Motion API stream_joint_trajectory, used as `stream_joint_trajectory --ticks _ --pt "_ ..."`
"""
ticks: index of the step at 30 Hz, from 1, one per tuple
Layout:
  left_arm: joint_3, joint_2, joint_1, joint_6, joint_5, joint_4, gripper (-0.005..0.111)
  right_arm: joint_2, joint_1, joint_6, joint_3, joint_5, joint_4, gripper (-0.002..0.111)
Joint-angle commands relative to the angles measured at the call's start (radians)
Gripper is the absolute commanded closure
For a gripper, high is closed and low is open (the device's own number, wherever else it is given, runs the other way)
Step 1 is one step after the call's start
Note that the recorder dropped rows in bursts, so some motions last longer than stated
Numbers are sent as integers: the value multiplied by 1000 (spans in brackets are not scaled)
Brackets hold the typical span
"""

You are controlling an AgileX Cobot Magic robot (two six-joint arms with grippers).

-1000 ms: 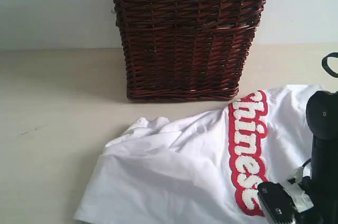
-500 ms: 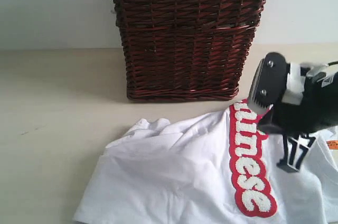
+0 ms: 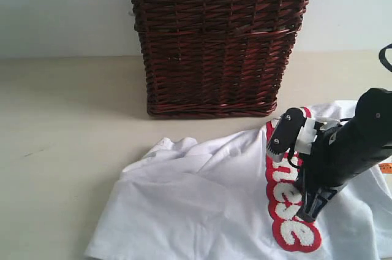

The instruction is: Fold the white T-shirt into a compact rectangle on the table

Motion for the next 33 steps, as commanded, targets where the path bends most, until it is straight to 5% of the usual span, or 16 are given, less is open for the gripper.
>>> stream_joint_trajectory --ticks 1,22,28,33 --pt "4 -6 3 3 3 3 107 21 1 -101 0 52 -7 108" --pt "4 -6 3 3 3 3 107 126 206 -387 0 299 62 108" --pt "4 -6 3 3 3 3 107 78 211 -372 0 235 161 108" --pt "4 -6 3 3 3 3 107 -172 211 -355 0 64 290 108"
